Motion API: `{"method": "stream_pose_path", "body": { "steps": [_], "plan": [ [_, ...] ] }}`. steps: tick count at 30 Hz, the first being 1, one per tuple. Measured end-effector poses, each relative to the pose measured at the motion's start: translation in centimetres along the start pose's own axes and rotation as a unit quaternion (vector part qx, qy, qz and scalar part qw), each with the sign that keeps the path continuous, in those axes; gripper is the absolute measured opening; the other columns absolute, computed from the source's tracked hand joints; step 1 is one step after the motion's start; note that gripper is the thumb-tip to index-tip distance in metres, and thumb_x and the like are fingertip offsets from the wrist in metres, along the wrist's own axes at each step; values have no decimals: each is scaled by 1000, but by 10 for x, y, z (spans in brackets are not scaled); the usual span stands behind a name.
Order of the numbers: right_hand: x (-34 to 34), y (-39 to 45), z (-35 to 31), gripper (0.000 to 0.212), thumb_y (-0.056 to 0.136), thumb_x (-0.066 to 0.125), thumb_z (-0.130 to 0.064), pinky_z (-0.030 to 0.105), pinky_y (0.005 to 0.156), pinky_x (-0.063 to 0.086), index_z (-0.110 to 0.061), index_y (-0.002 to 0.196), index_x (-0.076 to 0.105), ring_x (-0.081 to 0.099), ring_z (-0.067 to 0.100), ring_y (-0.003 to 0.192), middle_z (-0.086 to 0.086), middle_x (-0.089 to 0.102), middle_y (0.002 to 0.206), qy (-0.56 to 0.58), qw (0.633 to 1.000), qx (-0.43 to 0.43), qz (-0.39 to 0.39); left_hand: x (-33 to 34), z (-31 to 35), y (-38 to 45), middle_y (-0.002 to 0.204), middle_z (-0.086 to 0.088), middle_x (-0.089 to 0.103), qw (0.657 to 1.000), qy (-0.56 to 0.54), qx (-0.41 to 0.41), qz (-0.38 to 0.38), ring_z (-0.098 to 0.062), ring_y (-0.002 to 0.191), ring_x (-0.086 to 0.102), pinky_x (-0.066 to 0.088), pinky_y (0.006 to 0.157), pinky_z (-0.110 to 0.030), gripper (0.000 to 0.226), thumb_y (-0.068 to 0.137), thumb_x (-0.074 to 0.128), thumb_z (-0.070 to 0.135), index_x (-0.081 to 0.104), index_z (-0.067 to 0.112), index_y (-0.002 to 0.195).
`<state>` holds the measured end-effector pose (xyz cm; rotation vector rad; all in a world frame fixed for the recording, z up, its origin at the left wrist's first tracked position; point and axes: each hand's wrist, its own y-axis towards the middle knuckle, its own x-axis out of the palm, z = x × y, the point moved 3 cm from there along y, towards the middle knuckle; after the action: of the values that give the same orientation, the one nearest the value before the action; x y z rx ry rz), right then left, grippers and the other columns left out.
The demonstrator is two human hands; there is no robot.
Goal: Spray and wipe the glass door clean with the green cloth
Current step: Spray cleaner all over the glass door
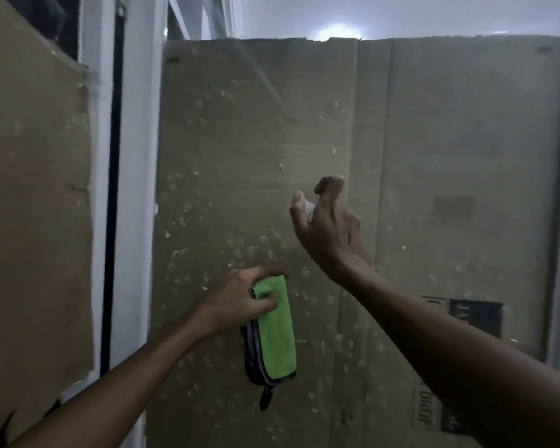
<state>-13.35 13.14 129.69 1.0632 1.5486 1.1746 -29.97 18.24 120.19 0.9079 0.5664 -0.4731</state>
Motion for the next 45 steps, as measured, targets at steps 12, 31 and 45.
{"method": "stream_pose_path", "body": {
  "steps": [12,31,45],
  "plan": [
    [65,-7,-80,27,100,42,-42,28,48,28,-19,107,28,42,15,46,8,53,82,31,999,1,-33,-52,-43,-48,122,11,67,998,-1,-61,14,6,101,65,55,85,-17,42,93,65,22,58,32,133],
    [41,-99,-16,30,100,49,-42,25,43,24,-14,107,40,35,13,39,-4,40,59,-64,993,30,-94,-5,-58,-77,112,4,70,994,6,-76,-81,-25,84,71,60,76,-36,51,84,65,36,60,23,133],
    [-86,-123,84,24,103,46,-30,28,50,32,-11,109,32,45,23,44,3,47,58,-149,978,140,-31,80,-28,-52,78,-6,70,988,-54,0,-143,-15,52,43,35,50,-26,33,84,58,33,65,35,116]
  ]
}}
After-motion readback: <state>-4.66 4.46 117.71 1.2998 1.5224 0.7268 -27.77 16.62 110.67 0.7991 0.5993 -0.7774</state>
